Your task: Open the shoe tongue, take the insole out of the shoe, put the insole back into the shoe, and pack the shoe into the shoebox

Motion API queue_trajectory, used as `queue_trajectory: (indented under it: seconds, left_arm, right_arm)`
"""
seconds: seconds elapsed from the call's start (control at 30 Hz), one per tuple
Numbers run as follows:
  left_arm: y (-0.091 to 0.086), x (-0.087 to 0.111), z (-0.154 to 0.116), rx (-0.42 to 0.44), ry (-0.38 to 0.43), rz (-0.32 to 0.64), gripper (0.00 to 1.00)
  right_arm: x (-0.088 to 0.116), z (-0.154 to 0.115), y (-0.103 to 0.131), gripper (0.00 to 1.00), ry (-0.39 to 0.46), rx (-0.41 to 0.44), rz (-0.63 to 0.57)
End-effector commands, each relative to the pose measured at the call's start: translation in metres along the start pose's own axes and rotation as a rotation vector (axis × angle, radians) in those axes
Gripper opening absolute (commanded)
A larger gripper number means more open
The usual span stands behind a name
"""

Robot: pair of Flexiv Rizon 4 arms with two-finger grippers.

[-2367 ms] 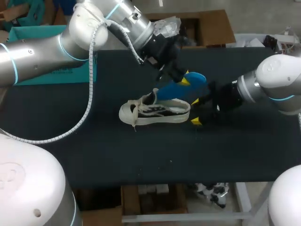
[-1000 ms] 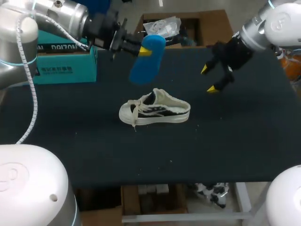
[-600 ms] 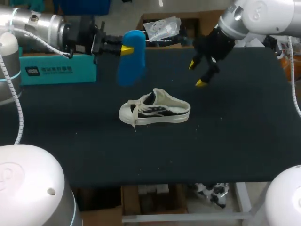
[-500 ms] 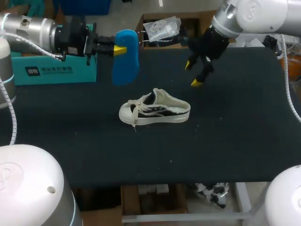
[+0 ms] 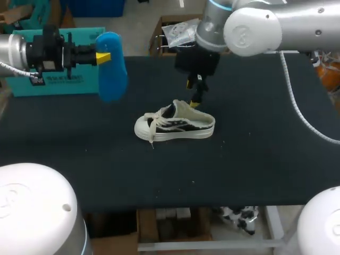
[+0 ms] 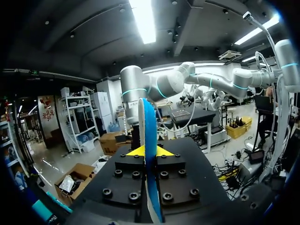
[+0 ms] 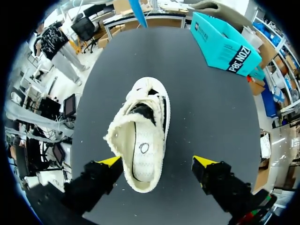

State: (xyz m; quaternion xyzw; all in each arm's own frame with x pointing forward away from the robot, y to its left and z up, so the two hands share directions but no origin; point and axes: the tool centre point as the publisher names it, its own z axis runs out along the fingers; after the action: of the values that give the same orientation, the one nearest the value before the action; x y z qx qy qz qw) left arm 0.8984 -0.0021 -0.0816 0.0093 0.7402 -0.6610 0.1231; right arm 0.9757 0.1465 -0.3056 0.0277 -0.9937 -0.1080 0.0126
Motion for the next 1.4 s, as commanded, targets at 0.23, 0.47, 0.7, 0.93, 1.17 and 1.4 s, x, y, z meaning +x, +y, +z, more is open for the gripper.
queue_trajectory:
  seconds: [0.23, 0.47, 0.7, 0.93, 1.17, 1.4]
  left_arm:
    - [0.012, 0.010, -0.039, 0.009, -0.120, -0.025, 0.00]
    - [0.020, 0.015, -0.055, 0.012, -0.154, -0.041, 0.00]
    - [0.025, 0.015, -0.062, 0.015, -0.166, -0.052, 0.00]
    - [0.029, 0.013, -0.067, 0.022, -0.162, -0.055, 0.00]
    - [0.030, -0.002, -0.062, 0.050, -0.099, -0.036, 0.00]
    - [0.023, -0.032, -0.040, 0.087, 0.036, 0.024, 0.00]
  right_arm:
    - [-0.006, 0.039, 0.008, 0.96, 0.009, 0.146, 0.022]
    - [-0.009, 0.047, 0.007, 0.00, 0.015, 0.144, 0.032]
    - [-0.007, 0.053, 0.009, 0.00, 0.027, 0.164, 0.034]
    - [0.003, 0.050, 0.015, 0.00, 0.008, 0.186, 0.056]
    - [0.012, 0.037, 0.016, 0.00, -0.027, 0.176, 0.183]
    - [0.024, 0.018, 0.013, 0.00, -0.063, 0.104, 0.414]
